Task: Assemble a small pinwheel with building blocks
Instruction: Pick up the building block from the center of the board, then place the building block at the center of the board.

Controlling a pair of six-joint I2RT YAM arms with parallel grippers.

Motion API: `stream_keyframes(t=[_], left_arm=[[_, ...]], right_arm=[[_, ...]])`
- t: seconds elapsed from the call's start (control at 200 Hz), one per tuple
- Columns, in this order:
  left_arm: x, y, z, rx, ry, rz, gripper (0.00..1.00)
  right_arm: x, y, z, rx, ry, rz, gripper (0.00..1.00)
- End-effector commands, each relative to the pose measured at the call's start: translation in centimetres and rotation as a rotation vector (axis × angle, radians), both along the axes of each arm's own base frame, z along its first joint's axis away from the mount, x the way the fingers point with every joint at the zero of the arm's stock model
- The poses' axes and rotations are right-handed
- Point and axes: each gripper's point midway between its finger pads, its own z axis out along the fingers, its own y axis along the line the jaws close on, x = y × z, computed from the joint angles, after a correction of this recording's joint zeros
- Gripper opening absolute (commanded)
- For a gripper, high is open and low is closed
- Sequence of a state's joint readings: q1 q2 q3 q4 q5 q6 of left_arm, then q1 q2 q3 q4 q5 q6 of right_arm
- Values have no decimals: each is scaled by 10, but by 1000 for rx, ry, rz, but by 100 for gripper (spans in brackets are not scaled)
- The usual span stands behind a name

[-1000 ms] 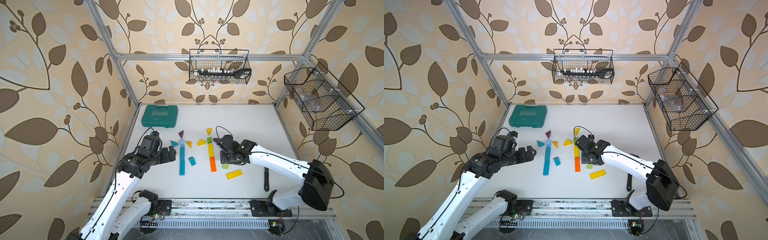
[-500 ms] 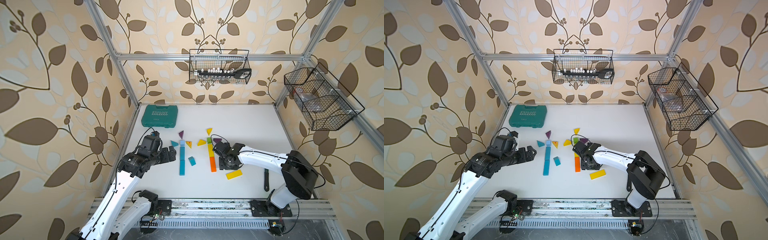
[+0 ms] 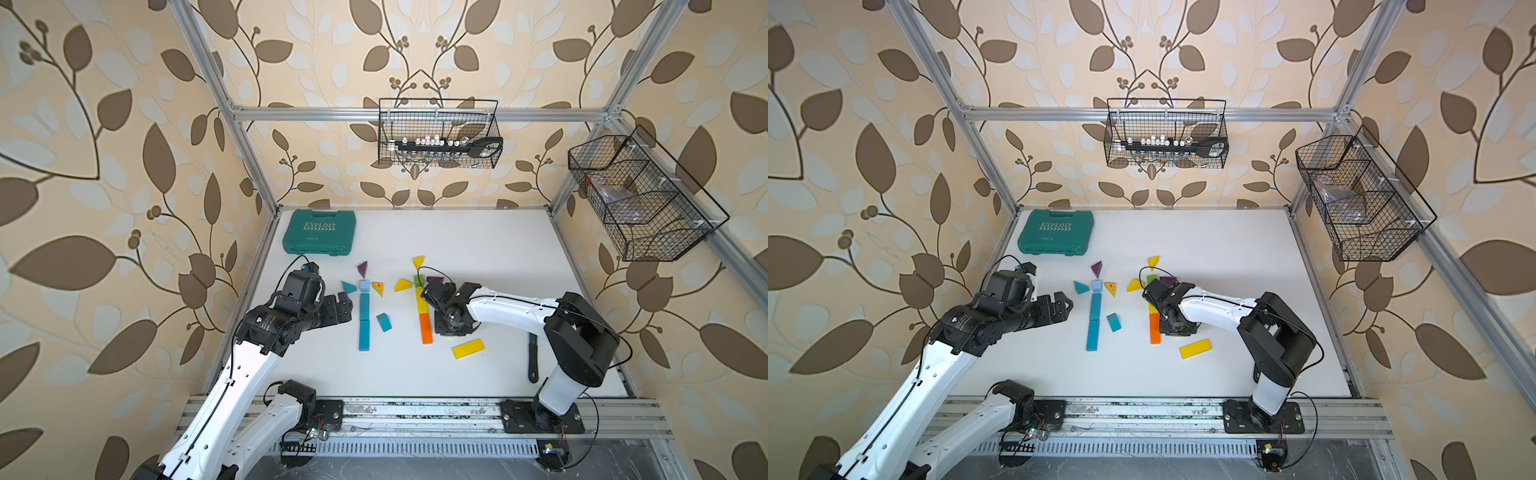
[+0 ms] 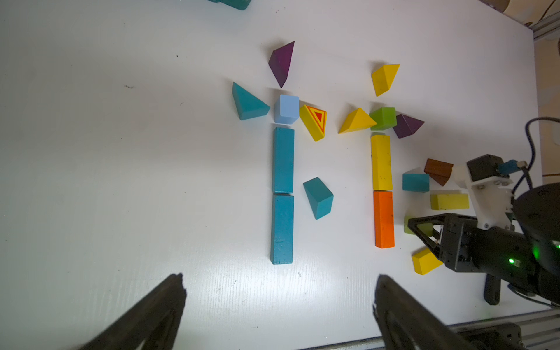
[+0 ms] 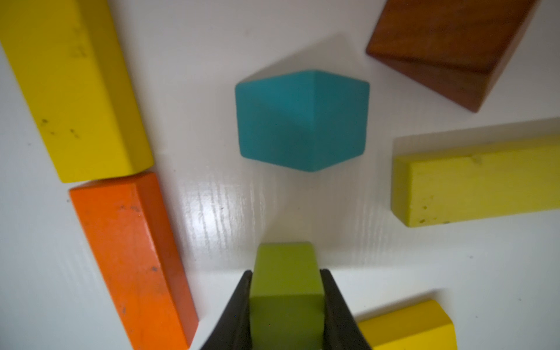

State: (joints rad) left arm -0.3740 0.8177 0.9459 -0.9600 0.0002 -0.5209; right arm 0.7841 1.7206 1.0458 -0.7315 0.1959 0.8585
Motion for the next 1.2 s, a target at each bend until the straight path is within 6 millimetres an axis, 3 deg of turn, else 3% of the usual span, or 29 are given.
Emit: stream_keyframes(t=[0.0, 0.05, 0.17, 0.275, 0.5, 0.645, 0.82, 1.03, 1.145, 1.195], left_arm=[[2, 1, 1, 15, -15, -4, 99], [3, 0, 0, 15, -10, -6, 99], [4, -1, -3, 19, 9, -11, 99], [5, -1, -6, 27, 24, -9, 99], [5, 3, -7, 39, 27, 9, 99], [5, 2, -9, 38, 37, 12, 99], [9, -5, -13, 21, 103, 20, 99], [11, -28, -38, -37, 269, 43, 99], [9, -34, -45, -2, 295, 74, 99], [9, -38, -49, 3, 310, 83, 99]], right_arm=[[13, -15, 19, -15, -39, -2, 13], [18, -21, 31, 5, -62, 4, 9], [53, -40, 61, 81, -133, 41, 7], [86, -56, 73, 90, -130, 126, 7], [149, -89, 65, 119, -86, 149, 6], [176, -107, 48, 99, -57, 128, 7], [185, -122, 25, 57, 2, 131, 10], [182, -126, 8, 55, 35, 121, 17], [182, -127, 6, 46, 33, 108, 33], [183, -128, 7, 47, 31, 107, 36]])
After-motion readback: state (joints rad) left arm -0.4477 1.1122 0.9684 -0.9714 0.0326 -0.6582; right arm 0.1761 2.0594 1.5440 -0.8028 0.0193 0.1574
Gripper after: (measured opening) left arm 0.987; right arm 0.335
